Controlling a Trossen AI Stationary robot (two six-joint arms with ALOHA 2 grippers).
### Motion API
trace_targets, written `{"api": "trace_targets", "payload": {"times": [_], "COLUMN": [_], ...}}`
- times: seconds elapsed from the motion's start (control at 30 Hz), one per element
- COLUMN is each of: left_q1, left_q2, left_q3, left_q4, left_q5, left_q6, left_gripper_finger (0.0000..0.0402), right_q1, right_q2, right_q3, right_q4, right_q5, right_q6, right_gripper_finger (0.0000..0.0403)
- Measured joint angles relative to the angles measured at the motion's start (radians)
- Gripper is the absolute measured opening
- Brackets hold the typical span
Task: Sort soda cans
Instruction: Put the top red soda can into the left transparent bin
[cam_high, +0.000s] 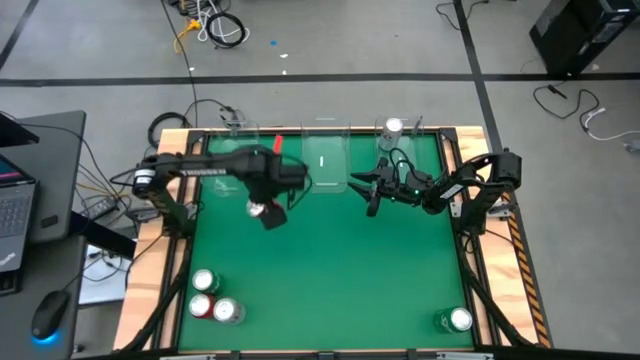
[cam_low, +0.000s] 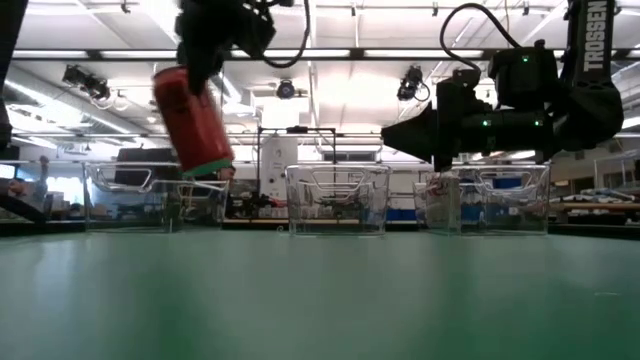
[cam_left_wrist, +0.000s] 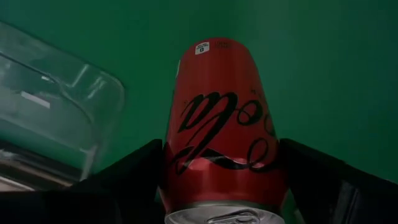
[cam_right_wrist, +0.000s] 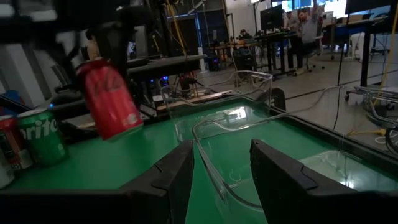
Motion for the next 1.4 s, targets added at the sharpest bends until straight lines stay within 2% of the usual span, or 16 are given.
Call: {"api": "trace_targets", "payload": {"times": [0.1,0.33,0.7,0.9,1.17,1.3,1.4], "left_q1": [0.066,0.223,0.488,0.617,0.748,0.771,0.777], "left_q2": [0.0,0.0,0.0,0.0,0.037,0.088,0.142], "left_q3": [0.035,0.091,0.13,0.13,0.126,0.125,0.125], "left_q4": [-0.002,-0.002,-0.001,0.0,-0.002,-0.001,0.001], "left_q5": [-0.008,-0.133,-0.143,-0.28,-0.256,-0.23,-0.174], "left_q6": [0.018,0.05,0.201,0.285,0.378,0.43,0.466], "left_gripper_finger": [0.0309,0.0309,0.0309,0.0309,0.0309,0.0309,0.0309], "right_q1": [0.0,0.0,0.0,0.0,0.0,0.0,0.0], "right_q2": [0.0,0.0,0.0,0.0,0.0,0.0,0.0], "right_q3": [0.0,0.0,0.0,0.0,0.0,0.0,0.0], "right_q4": [0.0,0.0,-0.002,-0.002,-0.002,-0.002,-0.003], "right_q5": [0.0,0.0,0.0,0.0,0.0,0.0,0.0], "right_q6": [0.0,0.0,-0.001,-0.001,-0.001,-0.001,-0.001], "right_gripper_finger": [0.0167,0.0166,0.0166,0.0167,0.0168,0.0167,0.0168]}}
